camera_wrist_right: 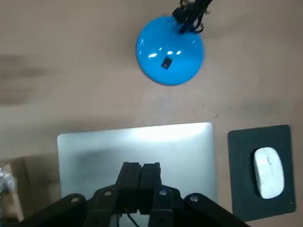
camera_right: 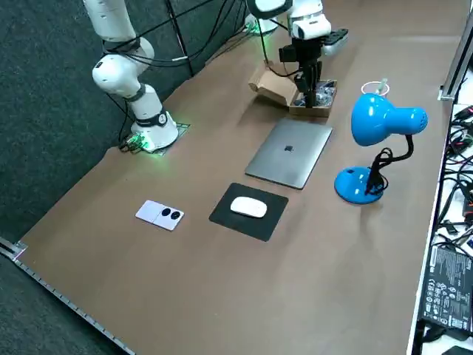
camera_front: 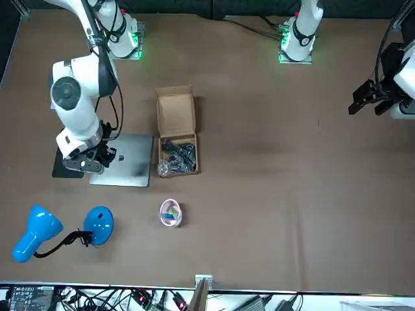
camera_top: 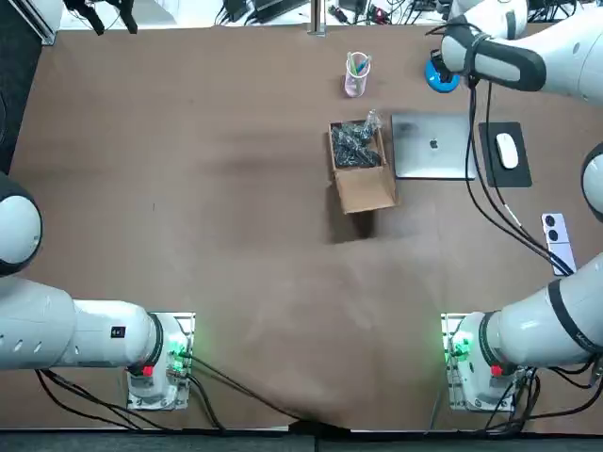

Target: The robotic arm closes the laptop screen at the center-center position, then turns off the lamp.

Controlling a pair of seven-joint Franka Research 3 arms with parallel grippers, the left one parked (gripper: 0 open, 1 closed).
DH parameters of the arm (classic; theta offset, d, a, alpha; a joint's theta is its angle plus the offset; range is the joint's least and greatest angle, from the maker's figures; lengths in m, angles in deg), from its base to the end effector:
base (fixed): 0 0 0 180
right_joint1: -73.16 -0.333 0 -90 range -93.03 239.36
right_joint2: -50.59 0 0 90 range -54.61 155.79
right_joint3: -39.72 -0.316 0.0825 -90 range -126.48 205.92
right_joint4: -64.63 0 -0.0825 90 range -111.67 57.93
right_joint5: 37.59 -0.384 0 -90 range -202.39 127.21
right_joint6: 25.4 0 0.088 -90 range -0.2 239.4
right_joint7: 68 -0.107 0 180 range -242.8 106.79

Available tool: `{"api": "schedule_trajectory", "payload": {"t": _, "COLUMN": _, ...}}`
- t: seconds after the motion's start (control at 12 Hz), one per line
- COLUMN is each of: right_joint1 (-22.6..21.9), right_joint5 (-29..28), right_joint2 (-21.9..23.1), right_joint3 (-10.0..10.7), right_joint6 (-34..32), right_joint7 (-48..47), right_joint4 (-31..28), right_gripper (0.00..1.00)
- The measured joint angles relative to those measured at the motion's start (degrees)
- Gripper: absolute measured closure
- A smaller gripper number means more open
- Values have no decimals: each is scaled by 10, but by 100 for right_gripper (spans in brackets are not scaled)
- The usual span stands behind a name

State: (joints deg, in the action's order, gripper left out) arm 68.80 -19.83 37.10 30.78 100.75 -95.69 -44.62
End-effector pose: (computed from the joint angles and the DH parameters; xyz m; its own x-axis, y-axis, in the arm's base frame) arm 0.6034 0.1272 0.3838 0.9874 -0.0673 0.1432 -0.0923 -0.9801 0.1759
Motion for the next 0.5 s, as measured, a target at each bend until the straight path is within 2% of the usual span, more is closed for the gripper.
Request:
{"api": "schedule_trajectory", "payload": {"t": 0.17, "right_joint1": -13, "right_joint5": 41, "right_joint2": -8, "right_joint3": 0, "right_joint6": 0, "right_joint7": -47, "right_joint4": 10, "right_gripper": 98}}
{"api": "schedule_trajectory", "payload": {"t": 0.5, "right_joint1": -30, "right_joint5": 88, "right_joint2": -34, "right_joint3": 0, "right_joint6": 0, "right_joint7": -103, "right_joint4": 41, "right_gripper": 98}}
